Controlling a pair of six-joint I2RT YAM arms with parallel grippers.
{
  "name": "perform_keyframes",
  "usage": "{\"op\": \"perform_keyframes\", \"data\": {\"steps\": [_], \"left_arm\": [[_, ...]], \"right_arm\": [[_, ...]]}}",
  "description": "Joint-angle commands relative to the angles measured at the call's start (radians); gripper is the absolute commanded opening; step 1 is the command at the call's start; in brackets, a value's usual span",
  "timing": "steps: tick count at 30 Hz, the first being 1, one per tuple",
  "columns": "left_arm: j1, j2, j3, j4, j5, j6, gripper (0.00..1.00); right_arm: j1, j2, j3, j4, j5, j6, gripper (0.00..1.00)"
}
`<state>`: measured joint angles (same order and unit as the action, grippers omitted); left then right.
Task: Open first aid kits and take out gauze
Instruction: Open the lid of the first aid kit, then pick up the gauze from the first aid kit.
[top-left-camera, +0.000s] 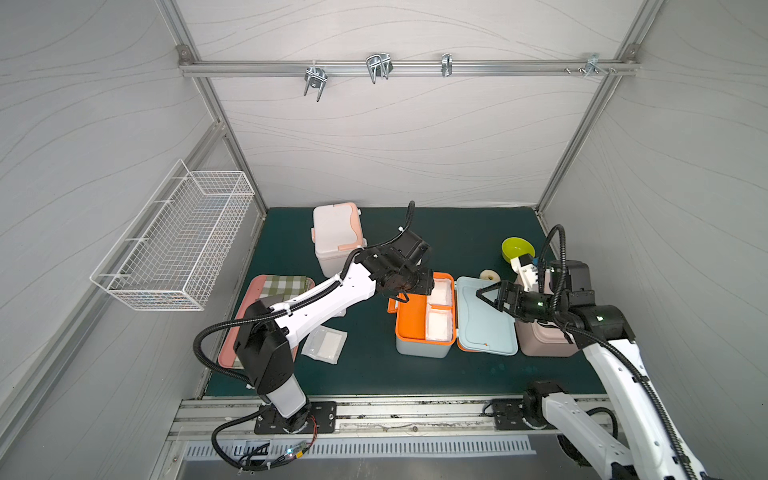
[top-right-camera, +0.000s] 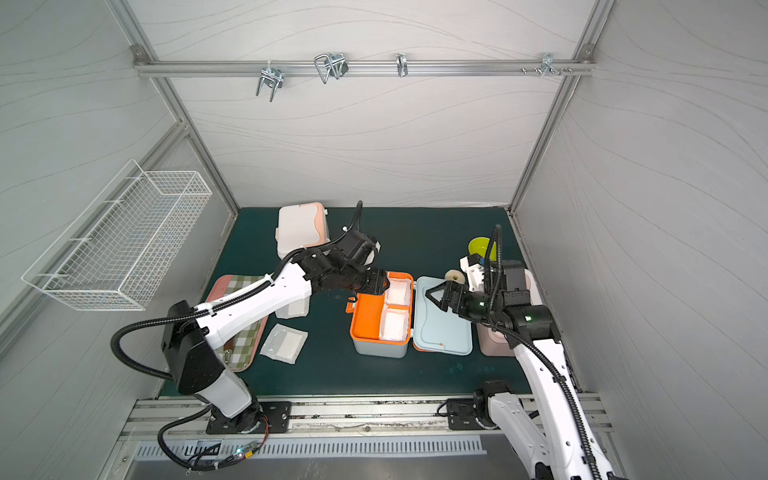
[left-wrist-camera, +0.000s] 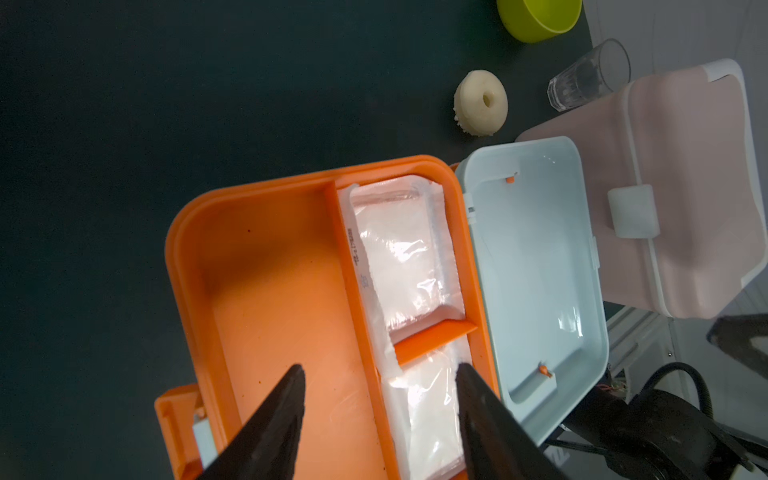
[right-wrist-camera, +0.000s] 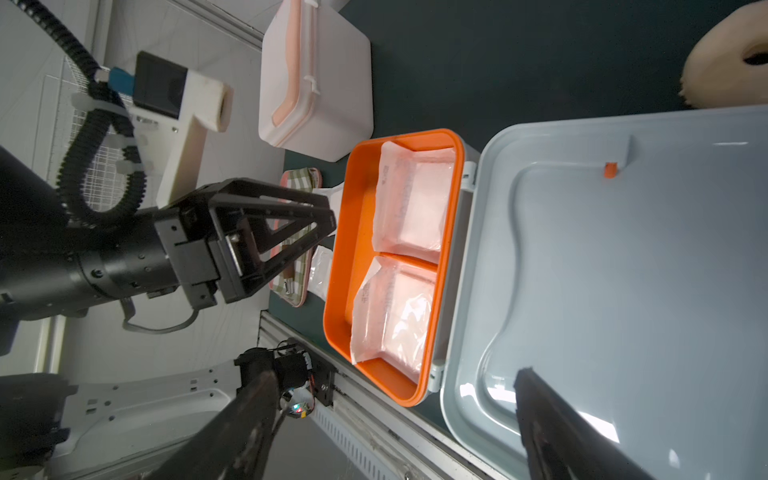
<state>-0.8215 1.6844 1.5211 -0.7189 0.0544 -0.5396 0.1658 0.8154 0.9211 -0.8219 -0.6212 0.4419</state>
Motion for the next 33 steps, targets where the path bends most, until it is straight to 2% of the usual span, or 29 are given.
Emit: {"op": "perform_keyframes", "data": {"steps": [1, 7, 15, 20, 27, 33], "left_arm": [[-0.004, 0.07, 0.097, -0.078, -0.065, 0.044, 0.58], [-0.004, 0.18, 0.207, -0.141, -0.082, 0.061, 0.53], [-0.004, 0.25, 0.247, -0.151, -0.056, 0.055, 0.35], [-0.004, 0.231, 0.233, -0.137, -0.039, 0.043, 0.18], [-0.004, 0.146, 0.186, -0.087, -0.012, 0.035, 0.0], [-0.001, 0.074, 0.16, -0.069, 0.007, 0.013, 0.0]], "right_arm": [[0.039, 0.007, -0.034, 0.03, -0.079, -0.033, 0.83], [0.167, 0.035, -0.064, 0.054, 0.01, -0.02, 0.82], [0.186, 0.041, -0.08, 0.061, 0.027, -0.019, 0.82], [0.186, 0.043, -0.079, 0.056, 0.037, -0.019, 0.83], [0.187, 0.03, -0.068, 0.052, 0.034, -0.017, 0.99], [0.187, 0.024, -0.036, 0.028, 0.028, -0.025, 0.99]]}}
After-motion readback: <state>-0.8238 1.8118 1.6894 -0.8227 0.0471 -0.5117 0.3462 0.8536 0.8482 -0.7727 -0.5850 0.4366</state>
